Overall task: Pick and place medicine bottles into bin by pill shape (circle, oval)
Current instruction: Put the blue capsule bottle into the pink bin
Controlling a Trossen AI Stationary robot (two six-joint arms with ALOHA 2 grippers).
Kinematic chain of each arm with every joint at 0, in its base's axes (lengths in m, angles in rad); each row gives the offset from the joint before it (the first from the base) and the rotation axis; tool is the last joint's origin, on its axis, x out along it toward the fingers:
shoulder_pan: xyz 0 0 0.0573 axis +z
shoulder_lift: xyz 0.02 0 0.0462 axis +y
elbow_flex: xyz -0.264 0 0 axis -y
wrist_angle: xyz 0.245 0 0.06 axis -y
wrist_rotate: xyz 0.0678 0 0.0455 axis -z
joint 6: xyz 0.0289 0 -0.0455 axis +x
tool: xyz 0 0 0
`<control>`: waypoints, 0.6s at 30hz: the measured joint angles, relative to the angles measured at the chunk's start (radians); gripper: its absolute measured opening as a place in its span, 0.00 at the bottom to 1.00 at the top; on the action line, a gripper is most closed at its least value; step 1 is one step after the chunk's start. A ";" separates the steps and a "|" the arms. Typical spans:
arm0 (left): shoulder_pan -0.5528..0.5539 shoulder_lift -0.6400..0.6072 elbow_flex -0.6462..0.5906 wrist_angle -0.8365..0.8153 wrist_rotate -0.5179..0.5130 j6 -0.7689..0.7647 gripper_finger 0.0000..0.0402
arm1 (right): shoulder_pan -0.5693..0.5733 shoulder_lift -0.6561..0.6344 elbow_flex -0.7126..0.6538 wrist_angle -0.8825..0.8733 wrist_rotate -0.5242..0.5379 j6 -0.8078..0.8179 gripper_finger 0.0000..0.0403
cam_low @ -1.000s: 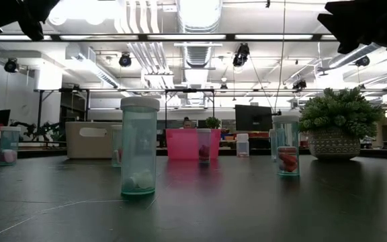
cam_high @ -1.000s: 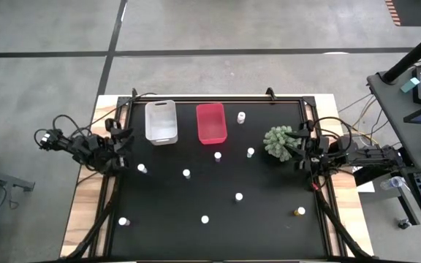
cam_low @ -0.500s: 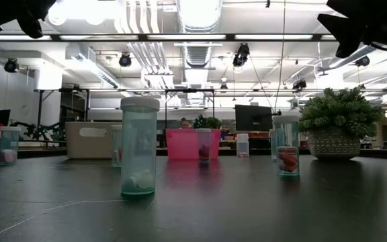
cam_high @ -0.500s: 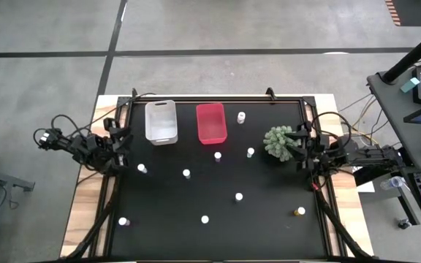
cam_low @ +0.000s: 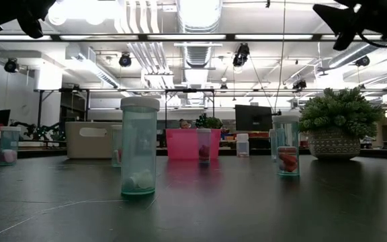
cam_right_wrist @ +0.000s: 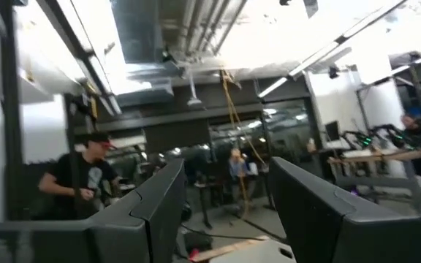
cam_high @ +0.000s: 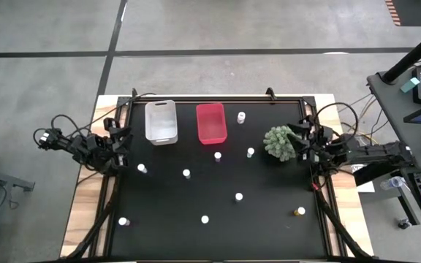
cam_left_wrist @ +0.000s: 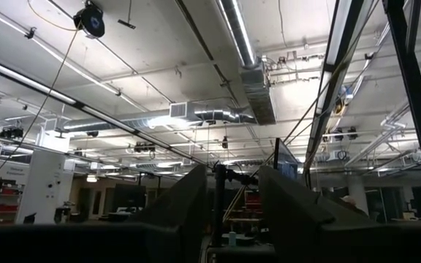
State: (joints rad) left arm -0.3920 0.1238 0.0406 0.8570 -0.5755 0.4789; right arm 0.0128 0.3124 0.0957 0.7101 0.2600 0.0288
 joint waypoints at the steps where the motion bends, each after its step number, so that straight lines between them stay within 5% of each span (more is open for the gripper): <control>1: 0.000 0.000 0.000 0.000 0.000 0.000 0.28 | 0.000 0.036 0.022 0.000 0.005 -0.004 0.48; 8: 0.000 0.000 0.000 0.000 0.000 0.000 0.28 | 0.000 0.282 0.213 -0.054 0.034 -0.038 0.48; 18: 0.000 0.000 0.000 -0.004 0.000 0.000 0.28 | 0.000 0.565 0.586 -0.577 0.178 0.185 0.48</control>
State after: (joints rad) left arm -0.3920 0.1238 0.0406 0.8529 -0.5758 0.4789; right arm 0.0124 0.8772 0.6818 0.1327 0.4383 0.2133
